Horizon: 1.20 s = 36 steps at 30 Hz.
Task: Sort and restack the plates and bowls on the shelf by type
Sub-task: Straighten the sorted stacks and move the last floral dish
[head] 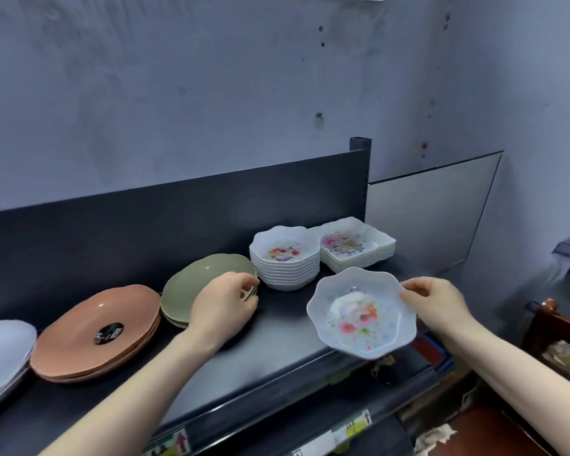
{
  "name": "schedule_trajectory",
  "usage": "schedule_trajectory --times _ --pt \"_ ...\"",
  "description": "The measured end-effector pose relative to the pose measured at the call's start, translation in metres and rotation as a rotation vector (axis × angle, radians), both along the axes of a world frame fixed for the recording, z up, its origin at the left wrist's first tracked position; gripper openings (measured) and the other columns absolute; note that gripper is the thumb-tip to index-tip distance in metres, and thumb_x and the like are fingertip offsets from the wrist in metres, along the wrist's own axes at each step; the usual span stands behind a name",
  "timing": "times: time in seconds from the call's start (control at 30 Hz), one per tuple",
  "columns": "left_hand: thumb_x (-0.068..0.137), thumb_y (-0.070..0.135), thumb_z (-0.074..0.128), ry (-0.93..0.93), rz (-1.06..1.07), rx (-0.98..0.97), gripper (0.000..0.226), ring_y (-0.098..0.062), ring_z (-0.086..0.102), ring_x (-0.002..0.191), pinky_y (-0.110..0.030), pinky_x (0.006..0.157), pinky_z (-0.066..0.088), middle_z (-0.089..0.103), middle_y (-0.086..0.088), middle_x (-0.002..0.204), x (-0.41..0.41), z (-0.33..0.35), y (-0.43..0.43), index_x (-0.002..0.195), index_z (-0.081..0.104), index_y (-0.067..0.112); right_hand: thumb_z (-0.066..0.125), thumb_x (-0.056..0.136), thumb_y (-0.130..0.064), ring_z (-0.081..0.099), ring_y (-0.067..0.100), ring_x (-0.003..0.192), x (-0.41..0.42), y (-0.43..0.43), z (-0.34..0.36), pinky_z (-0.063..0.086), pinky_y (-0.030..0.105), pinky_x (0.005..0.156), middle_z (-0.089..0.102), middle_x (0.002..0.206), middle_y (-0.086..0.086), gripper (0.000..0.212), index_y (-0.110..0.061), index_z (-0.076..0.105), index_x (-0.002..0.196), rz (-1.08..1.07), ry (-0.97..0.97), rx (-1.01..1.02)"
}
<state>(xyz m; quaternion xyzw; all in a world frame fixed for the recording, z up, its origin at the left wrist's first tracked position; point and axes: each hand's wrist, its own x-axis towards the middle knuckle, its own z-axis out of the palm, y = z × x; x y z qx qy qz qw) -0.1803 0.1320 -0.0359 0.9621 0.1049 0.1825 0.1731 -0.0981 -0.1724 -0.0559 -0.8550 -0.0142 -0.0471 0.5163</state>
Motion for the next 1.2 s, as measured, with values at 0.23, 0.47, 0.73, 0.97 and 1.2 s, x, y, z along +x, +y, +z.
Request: schedule_trajectory --times 0.23,0.47,0.73,0.97,1.2 --pt "0.082 0.025 0.06 -0.039 0.069 -0.016 0.029 -0.01 0.064 0.092 -0.028 0.08 0.051 0.068 0.008 0.106 0.037 0.003 0.021 0.11 0.067 0.028 0.058 0.087 0.0 0.061 0.02 0.067 0.055 0.029 0.009 0.049 0.026 0.053 0.07 0.079 0.008 0.017 -0.008 0.072 0.082 0.128 0.084 0.189" --pt "0.081 0.022 0.06 -0.129 0.223 -0.104 0.027 -0.009 0.063 0.088 -0.03 0.082 0.051 0.066 0.009 0.102 0.055 0.009 0.069 0.106 0.068 0.029 0.054 0.085 0.002 0.058 0.019 0.062 0.143 0.119 0.04 0.047 0.021 0.042 0.066 0.078 0.007 0.023 -0.013 0.069 0.075 0.245 0.05 0.182" --pt "0.082 0.024 0.06 -0.11 0.298 -0.108 0.029 -0.006 0.063 0.089 -0.026 0.079 0.049 0.065 0.013 0.104 0.063 0.005 0.077 0.109 0.067 0.031 0.051 0.08 -0.011 0.056 0.025 0.058 0.195 0.158 0.02 0.044 0.032 0.055 0.068 0.068 0.009 0.021 -0.013 0.072 0.076 0.216 -0.129 -0.212" --pt "0.083 0.026 0.058 -0.076 0.329 -0.088 0.028 -0.006 0.061 0.091 -0.027 0.082 0.05 0.064 0.014 0.104 0.061 0.003 0.066 0.109 0.065 0.032 0.052 0.071 -0.006 0.037 0.019 0.052 0.209 0.164 0.011 0.031 0.026 0.048 0.051 0.06 0.02 0.016 -0.002 0.065 0.063 0.309 -0.268 -0.496" --pt "0.084 0.027 0.058 -0.072 0.38 -0.087 0.028 -0.006 0.061 0.094 -0.027 0.08 0.049 0.063 0.013 0.106 0.047 0.01 0.048 0.11 0.064 0.032 0.05 0.068 -0.002 0.03 0.023 0.062 0.215 0.165 0.007 0.024 0.03 0.054 0.033 0.062 0.005 0.015 -0.007 0.044 0.055 0.329 -0.362 -0.61"
